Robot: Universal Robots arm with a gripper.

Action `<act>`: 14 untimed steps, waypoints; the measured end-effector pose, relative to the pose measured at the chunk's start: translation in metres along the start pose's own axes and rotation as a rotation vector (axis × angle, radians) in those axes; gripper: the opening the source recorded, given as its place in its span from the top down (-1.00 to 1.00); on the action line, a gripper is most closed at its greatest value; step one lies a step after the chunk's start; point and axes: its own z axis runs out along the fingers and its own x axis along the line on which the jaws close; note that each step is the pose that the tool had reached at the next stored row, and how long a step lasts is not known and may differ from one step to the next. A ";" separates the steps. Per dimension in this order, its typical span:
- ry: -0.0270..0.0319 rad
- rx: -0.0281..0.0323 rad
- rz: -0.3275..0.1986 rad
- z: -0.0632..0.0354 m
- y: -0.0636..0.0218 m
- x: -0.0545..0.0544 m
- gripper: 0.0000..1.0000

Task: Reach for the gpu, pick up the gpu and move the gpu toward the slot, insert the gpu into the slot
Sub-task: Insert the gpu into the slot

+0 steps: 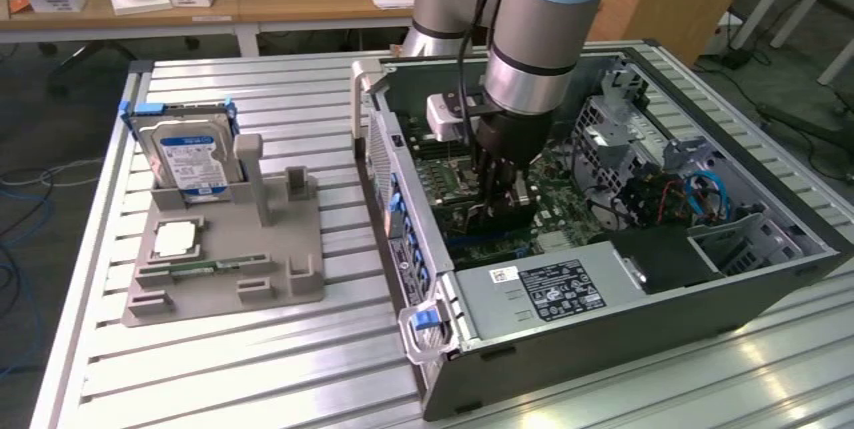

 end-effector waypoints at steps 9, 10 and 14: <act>-0.0002 0.0002 0.000 0.0001 0.0000 0.000 0.48; -0.0003 0.0002 0.000 0.0001 0.0000 0.000 0.48; -0.0010 0.0005 -0.001 -0.0005 -0.0001 0.000 0.48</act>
